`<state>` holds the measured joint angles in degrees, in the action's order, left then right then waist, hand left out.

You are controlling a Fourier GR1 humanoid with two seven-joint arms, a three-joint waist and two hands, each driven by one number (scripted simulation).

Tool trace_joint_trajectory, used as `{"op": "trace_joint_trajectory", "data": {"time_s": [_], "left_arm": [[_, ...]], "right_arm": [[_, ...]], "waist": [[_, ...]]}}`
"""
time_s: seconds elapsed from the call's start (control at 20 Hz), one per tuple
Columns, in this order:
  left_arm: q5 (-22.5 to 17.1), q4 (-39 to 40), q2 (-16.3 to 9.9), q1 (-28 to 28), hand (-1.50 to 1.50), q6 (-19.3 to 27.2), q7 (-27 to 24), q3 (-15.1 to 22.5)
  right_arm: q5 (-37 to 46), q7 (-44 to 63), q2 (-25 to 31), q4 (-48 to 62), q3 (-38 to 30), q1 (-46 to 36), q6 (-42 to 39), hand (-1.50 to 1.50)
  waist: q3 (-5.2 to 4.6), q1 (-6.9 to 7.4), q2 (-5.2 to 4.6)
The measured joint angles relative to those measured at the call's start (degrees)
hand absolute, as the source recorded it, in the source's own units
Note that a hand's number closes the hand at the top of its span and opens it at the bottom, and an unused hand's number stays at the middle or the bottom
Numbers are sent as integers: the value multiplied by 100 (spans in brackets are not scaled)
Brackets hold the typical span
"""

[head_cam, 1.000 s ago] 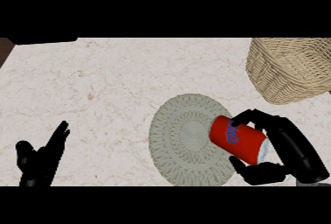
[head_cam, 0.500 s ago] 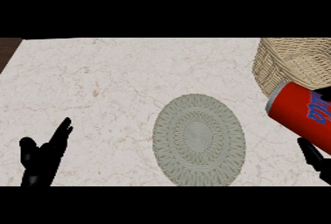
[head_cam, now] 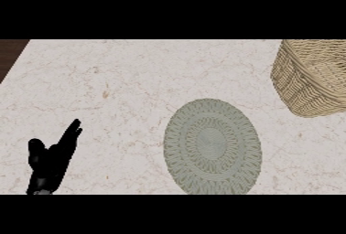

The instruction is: Pick the can from the placemat and place it in the basket

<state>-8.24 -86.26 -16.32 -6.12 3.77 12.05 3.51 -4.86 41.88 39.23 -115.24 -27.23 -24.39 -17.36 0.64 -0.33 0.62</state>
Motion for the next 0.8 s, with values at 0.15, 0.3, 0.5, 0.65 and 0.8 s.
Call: {"op": "trace_joint_trajectory", "data": {"time_s": [0.15,0.3,0.5,0.65,0.8], "left_arm": [[99,-48,39,26,0,50,-2,49],[184,-27,115,65,0,97,-23,100],[81,-28,72,150,0,-35,135,46],[164,-47,115,146,0,31,165,70],[187,13,144,182,0,-6,113,75]], "right_arm": [[-24,-146,378,756,-142,-328,-165,150],[111,-450,616,1393,-124,-513,-299,150],[415,-961,809,2246,44,-817,-342,150],[641,-1333,778,2765,200,-986,-248,150],[795,-1717,703,3372,290,-1158,-141,150]], "waist": [[-2,81,-24],[-2,119,-40],[-3,174,-56],[-4,187,-57],[2,200,-59]]}}
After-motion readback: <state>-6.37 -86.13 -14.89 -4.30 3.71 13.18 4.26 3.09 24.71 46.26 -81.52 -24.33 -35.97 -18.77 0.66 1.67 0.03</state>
